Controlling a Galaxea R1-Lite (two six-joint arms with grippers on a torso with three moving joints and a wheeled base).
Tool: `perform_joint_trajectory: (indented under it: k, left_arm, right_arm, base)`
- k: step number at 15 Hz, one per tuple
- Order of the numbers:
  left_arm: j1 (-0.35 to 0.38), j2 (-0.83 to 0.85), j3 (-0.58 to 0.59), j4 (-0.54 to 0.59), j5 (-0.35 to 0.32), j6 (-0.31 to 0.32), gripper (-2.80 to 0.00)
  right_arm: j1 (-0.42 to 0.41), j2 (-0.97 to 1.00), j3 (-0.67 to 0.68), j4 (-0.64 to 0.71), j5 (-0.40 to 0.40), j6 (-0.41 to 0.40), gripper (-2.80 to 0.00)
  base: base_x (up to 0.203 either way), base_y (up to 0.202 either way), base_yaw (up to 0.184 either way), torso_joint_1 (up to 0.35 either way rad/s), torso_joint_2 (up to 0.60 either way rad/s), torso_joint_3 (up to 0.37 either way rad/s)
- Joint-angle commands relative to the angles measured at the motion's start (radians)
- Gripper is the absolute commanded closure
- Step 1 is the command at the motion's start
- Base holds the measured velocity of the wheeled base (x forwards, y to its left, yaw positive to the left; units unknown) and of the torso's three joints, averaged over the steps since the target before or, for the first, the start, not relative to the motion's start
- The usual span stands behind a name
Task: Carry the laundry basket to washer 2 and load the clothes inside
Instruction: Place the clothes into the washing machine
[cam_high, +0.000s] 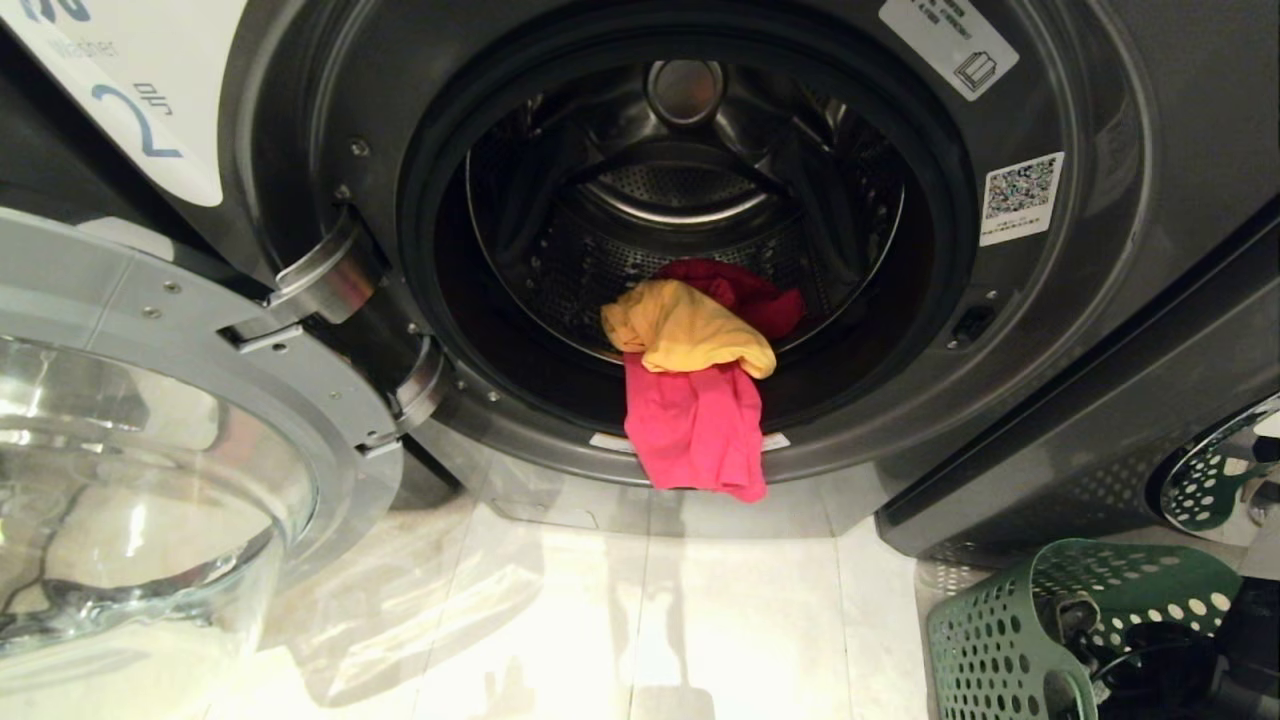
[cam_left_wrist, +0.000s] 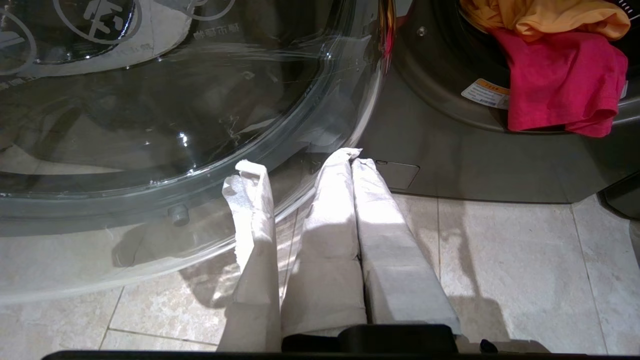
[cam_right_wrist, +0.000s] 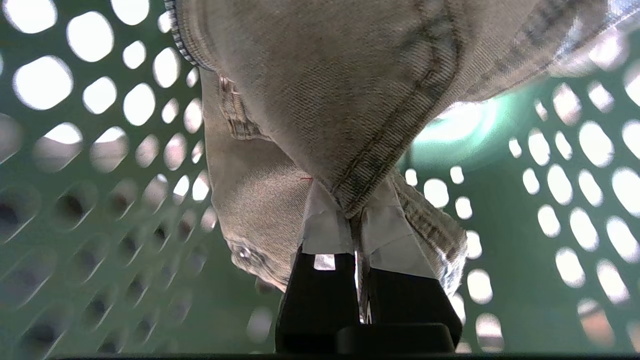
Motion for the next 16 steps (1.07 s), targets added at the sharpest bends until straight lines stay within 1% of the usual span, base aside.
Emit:
perform_joint_trajectory:
  k: [1, 5, 7, 11, 14, 16]
  left_arm:
    - [0.001, 0.002, 0.04, 0.0, 0.0, -0.001, 0.0]
    - [0.001, 0.002, 0.04, 0.0, 0.0, -0.001, 0.0]
    - [0.001, 0.002, 0.04, 0.0, 0.0, -0.001, 0.0]
    - [0.001, 0.002, 0.04, 0.0, 0.0, -0.001, 0.0]
    - [0.001, 0.002, 0.04, 0.0, 0.0, -0.001, 0.0]
    - [0.001, 0.002, 0.04, 0.0, 0.0, -0.001, 0.0]
  right_arm:
    - [-0.006, -0.159, 0.098, 0.007, 0.003, 0.001, 0.0]
    - [-0.014, -0.448, 0.249, 0.008, -0.004, 0.002, 0.0]
    - [-0.023, -0.621, 0.324, 0.01, -0.032, 0.002, 0.0]
    - [-0.03, -1.032, 0.514, 0.024, -0.084, 0.001, 0.0]
    - [-0.032, -1.348, 0.589, 0.086, -0.127, 0.001, 0.0]
    - [-0.031, -1.539, 0.604, 0.136, -0.14, -0.018, 0.0]
  base:
    - [0.0, 0.0, 0.0, 0.0, 0.0, 0.0]
    - [0.0, 0.0, 0.0, 0.0, 0.0, 0.0]
    - [0.0, 0.0, 0.0, 0.0, 0.0, 0.0]
    - [0.0, 0.0, 0.0, 0.0, 0.0, 0.0]
    - [0.0, 0.0, 0.0, 0.0, 0.0, 0.0]
    - [0.0, 0.0, 0.0, 0.0, 0.0, 0.0]
